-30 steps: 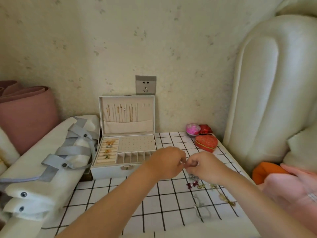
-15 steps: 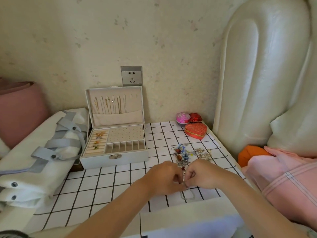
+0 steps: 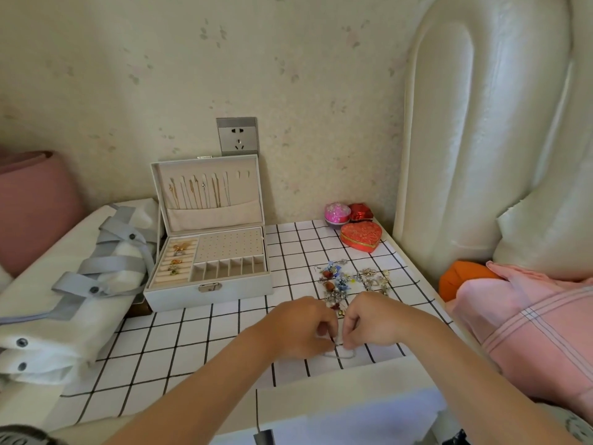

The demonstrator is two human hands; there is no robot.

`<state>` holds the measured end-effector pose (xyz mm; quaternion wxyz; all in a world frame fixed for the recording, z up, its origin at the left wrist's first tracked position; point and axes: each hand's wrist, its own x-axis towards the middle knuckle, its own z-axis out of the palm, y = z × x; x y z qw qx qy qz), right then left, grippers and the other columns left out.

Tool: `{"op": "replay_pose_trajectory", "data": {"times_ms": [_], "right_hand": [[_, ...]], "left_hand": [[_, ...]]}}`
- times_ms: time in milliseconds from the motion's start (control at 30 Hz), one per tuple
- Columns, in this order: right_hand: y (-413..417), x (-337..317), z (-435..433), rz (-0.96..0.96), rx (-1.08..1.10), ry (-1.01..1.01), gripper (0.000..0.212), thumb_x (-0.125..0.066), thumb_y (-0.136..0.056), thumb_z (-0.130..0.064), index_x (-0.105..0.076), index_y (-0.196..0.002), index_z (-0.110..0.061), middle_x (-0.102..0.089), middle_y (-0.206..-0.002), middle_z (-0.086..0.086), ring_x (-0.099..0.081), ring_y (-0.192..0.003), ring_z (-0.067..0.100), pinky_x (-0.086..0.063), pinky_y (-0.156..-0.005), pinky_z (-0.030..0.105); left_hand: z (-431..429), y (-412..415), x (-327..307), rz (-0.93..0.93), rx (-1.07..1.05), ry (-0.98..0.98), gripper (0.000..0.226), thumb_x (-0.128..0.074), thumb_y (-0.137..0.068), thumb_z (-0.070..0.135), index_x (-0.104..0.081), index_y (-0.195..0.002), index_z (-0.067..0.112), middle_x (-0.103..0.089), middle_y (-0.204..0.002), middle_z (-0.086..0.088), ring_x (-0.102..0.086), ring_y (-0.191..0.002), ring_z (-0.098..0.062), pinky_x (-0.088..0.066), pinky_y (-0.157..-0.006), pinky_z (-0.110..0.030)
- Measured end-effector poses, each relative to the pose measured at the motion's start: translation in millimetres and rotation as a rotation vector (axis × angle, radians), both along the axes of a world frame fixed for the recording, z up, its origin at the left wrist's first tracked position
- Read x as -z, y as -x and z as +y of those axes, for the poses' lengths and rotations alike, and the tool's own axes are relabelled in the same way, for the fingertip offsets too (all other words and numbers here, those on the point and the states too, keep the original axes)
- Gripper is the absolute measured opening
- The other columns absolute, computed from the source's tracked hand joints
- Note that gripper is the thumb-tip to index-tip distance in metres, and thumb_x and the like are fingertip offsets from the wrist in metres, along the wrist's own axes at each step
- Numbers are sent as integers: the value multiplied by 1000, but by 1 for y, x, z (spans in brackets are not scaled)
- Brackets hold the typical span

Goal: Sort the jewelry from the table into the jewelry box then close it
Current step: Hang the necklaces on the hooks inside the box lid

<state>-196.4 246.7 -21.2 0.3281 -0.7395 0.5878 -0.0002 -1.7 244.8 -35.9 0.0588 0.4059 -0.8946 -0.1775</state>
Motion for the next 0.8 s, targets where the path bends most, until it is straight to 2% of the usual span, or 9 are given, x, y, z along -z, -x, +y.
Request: {"op": "replay_pose_trajectory", "data": {"times_ms": [100, 233, 300, 367, 467, 533, 633, 733, 800], "right_hand": [[0, 0, 0, 6, -2, -14, 11, -79, -80, -26, -78, -72, -33, -72, -78, -19, -66, -86, 2, -56, -83, 29], [-1, 0, 1, 67, -37, -19, 28, -65, -90, -18, -75, -70, -35, -73, -91, -19, -65, -96, 4, -55, -93, 33], [-1, -1, 0, 58, -39, -19, 29, -62, -92, -17, -73, -71, -34, -73, -95, -17, -65, -99, 6, -54, -92, 32], [-1, -3, 1, 18, -34, -3, 25, -59, -95, -17, -74, -79, -29, -70, -90, -20, -64, -91, 1, -53, -82, 23], [-5, -8, 2, -89, 3, 30, 19, -57, -97, -15, -73, -86, -18, -66, -79, -19, -58, -69, -2, -43, -64, 17], [-6, -12, 2, -161, 53, 52, 20, -57, -98, -17, -68, -82, -21, -70, -84, -10, -58, -60, 5, -45, -60, 20], [-6, -14, 2, -280, 129, 73, 22, -55, -100, -18, -66, -82, -19, -72, -82, -8, -60, -61, 9, -43, -52, 17], [-6, -14, 0, -390, 191, 80, 20, -56, -100, -19, -68, -84, -20, -68, -70, -8, -61, -63, 6, -49, -58, 22], [-8, -15, -1, -457, 198, 67, 21, -56, -100, -17, -69, -84, -19, -71, -75, -4, -62, -65, 6, -51, -62, 22]], "left_hand": [[-5, -3, -2, -5, -29, -67, 17, -69, -82, 36, -67, -98, 34, -61, -96, 14, -53, -92, -3, -50, -81, -30], [-12, -7, -10, -63, -49, -185, 25, -67, -83, 23, -64, -105, 34, -60, -95, 11, -56, -90, -12, -50, -79, -34], [-14, -10, -12, -96, -46, -207, 33, -67, -81, 16, -62, -109, 34, -60, -97, 10, -57, -92, -14, -51, -81, -36], [-13, -7, -11, -80, -59, -171, 34, -66, -81, 17, -61, -111, 33, -59, -99, 11, -55, -92, -12, -50, -79, -31], [-10, 2, -5, 173, -143, -155, 25, -67, -86, 23, -63, -110, 27, -61, -100, 13, -56, -91, -8, -47, -78, -21], [-10, 7, -2, 366, -227, -294, 21, -69, -87, 24, -64, -107, 27, -68, -99, 9, -61, -91, -9, -51, -83, -25], [-14, 7, -7, 497, -321, -471, 23, -73, -85, 23, -65, -106, 21, -74, -91, -5, -63, -77, -15, -49, -77, -31], [-17, 3, -13, 544, -333, -539, 16, -73, -85, 18, -71, -101, 15, -76, -94, -8, -70, -89, -21, -54, -89, -34], [-18, 2, -16, 553, -335, -534, 12, -72, -86, 16, -73, -98, 14, -76, -95, -8, -68, -88, -17, -54, -91, -37]]}}
